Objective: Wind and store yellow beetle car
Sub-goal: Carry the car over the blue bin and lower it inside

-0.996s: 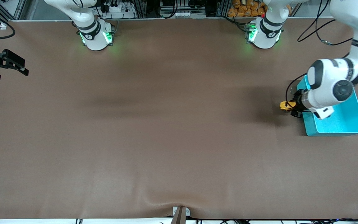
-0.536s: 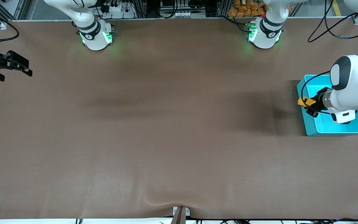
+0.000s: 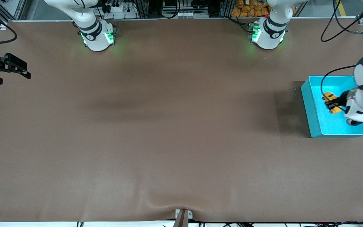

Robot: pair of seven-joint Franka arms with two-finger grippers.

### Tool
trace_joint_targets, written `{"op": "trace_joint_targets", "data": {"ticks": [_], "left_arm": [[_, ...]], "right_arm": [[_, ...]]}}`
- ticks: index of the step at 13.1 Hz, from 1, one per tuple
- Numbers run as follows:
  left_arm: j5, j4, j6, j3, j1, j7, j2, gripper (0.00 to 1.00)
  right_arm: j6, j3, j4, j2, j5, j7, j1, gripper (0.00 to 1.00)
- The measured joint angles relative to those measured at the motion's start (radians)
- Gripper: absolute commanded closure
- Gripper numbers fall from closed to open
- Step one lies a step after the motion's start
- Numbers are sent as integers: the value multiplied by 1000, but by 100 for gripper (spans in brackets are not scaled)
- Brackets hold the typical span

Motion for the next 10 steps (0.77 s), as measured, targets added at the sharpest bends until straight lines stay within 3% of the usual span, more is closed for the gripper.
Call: {"op": "trace_joint_targets", "data": {"ticks": [5, 10], "left_arm": [[29, -11, 122, 0, 98, 148, 37, 100], [31, -95, 296, -1, 129, 182, 88, 100]], "right_arm": [[0, 0, 3, 3, 0, -2, 15, 0], [0, -1, 3, 6, 0, -2, 16, 0]]}}
